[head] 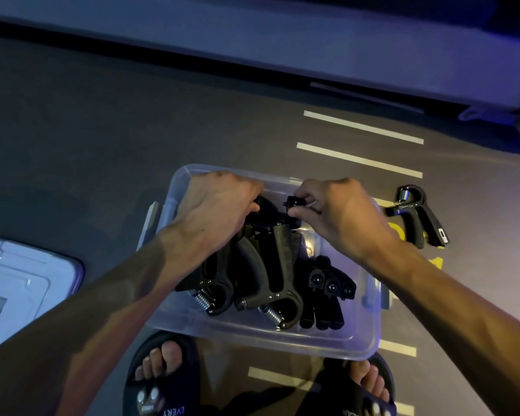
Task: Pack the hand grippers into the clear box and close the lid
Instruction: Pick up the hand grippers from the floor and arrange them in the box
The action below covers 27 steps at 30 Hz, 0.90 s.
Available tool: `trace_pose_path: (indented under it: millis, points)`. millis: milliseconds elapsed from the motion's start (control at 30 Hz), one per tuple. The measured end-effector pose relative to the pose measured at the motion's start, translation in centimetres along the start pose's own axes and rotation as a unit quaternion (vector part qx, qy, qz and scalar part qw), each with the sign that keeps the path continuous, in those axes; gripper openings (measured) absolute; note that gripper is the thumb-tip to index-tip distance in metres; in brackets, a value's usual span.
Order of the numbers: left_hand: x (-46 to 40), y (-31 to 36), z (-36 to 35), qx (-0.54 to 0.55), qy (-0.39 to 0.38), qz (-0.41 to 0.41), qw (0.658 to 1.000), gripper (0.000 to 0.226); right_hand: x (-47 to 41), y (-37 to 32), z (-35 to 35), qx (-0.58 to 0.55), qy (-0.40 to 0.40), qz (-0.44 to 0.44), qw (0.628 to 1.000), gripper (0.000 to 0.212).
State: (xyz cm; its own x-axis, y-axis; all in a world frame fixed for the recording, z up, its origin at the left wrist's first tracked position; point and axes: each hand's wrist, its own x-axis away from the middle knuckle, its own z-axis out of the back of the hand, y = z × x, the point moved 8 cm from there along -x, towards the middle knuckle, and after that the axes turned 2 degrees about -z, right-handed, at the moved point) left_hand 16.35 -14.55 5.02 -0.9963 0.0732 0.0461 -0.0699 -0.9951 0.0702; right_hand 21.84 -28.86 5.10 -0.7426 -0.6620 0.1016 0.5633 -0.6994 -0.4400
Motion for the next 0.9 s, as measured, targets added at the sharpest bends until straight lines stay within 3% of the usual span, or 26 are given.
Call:
trace_pose_path:
  millis: [200, 400, 667, 900]
  points:
    - [0.3, 1.2, -0.6, -0.066, -0.022, 0.011, 0.998, 0.011, 1.5, -0.6, -1.3, 0.033, 0.014, 0.052, 0.998, 0.023]
    - [0.4, 1.3, 0.1, -0.099, -0.03, 0.054, 0.993, 0.006, 0.9, -0.8, -1.9, 0.039, 0.021, 0.061, 0.997, 0.031]
    - [1.1, 0.2, 1.0, -0.049, 0.035, 0.043, 0.997, 0.022, 1.4, -0.2, -1.7, -0.003, 0.056, 0.036, 0.998, 0.023]
    - [2.0, 0.2, 1.7, 0.075, 0.085, 0.011, 0.994, 0.022, 2.1, 0.5, -1.0, -0.011, 0.073, 0.019, 0.997, 0.022]
